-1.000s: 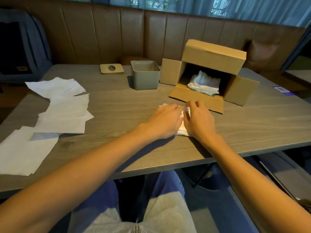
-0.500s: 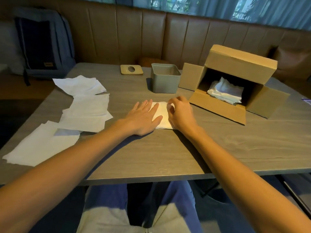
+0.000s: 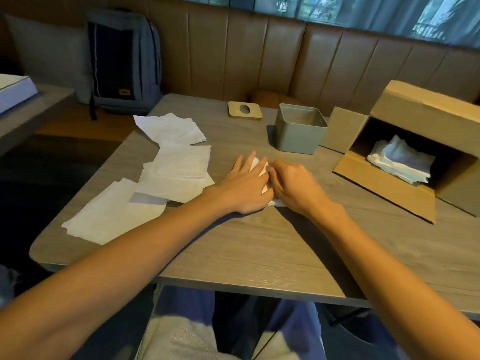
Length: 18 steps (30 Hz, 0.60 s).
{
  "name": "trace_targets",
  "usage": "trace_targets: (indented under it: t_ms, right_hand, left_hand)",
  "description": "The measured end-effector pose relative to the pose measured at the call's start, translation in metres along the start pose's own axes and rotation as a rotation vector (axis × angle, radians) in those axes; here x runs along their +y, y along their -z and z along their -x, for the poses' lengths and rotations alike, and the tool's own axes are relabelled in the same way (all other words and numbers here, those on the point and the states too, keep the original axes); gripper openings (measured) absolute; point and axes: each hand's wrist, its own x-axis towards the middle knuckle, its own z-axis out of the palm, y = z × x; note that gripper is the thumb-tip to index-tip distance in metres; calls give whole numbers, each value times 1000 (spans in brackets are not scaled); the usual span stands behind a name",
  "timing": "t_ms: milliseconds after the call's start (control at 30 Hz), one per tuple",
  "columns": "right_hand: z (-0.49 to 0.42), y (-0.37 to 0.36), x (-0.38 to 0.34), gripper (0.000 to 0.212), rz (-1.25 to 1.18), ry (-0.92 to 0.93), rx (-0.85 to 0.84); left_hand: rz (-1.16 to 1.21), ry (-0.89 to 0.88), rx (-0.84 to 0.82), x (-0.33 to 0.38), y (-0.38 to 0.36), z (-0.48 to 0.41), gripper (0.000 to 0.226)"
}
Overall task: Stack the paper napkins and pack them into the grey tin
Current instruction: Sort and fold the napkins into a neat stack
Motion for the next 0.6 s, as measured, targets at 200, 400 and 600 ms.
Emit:
trace_targets:
  t_ms: [200,400,600]
  right_hand:
    - [0,-3,3,37,100,-11,-132]
    - [-51,8,-50,44,-123,-62,-30]
    - [-109,-22,-111,37,-344,-285,-190]
  left_hand:
    - [32,97,-139,-2,12,5,63]
    - [214,192,85,-50,55,34,42]
    - [190,622,192,-132,71,78,43]
